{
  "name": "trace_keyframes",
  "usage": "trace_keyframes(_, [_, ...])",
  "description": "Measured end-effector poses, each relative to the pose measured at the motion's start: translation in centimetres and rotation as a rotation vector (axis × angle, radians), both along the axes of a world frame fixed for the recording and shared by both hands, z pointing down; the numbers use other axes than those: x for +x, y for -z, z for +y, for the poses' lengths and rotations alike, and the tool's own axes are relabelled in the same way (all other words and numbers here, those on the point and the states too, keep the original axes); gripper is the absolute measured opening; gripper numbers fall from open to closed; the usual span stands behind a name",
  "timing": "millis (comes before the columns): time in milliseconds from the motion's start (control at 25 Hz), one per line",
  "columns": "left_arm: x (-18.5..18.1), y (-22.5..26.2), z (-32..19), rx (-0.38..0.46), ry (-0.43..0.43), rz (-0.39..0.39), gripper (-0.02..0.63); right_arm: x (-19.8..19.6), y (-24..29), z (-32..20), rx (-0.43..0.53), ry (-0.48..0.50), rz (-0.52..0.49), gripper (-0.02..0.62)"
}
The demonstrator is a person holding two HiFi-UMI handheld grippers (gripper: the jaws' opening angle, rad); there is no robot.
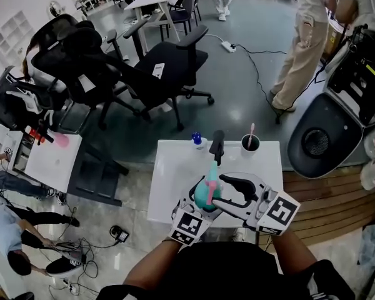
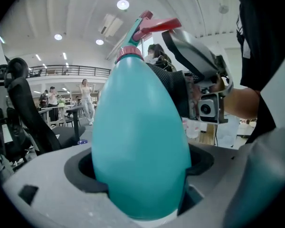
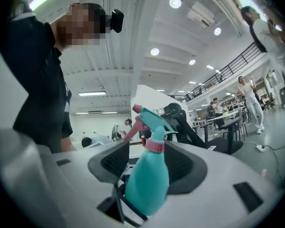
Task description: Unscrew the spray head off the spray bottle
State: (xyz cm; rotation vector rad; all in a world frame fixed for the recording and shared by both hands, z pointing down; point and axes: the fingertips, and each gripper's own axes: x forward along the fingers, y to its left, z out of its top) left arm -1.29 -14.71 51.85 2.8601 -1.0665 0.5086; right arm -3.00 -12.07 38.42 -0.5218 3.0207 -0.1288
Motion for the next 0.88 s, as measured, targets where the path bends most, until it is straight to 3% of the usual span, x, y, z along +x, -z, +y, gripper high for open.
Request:
trace_keyframes(440, [-0.6, -1.5, -0.5, 0.011, 0.079, -0.088, 0.471, -1.2, -0.3, -1.6, -0.080, -0.181, -0.001, 0.228])
trace_keyframes(520, [-0.4, -1.4, -0.4, 0.015, 0.072, -0.087, 0.471, -1.3, -0.2, -1.9, -0.080, -0.199, -0.001, 0.202])
trace_keyframes(640, [-0.4, -1.2, -0.2, 0.019, 0.062, -0.079, 0.471, -1.1, 0.0, -2.1, -0.080, -0.212, -0.007, 0.143])
trace_keyframes(880, [0.2, -0.8, 0.5, 0.025, -0.017, -0.042, 0.471, -0.8, 0.2, -1.8, -0.066, -0.149, -0.008, 0.140])
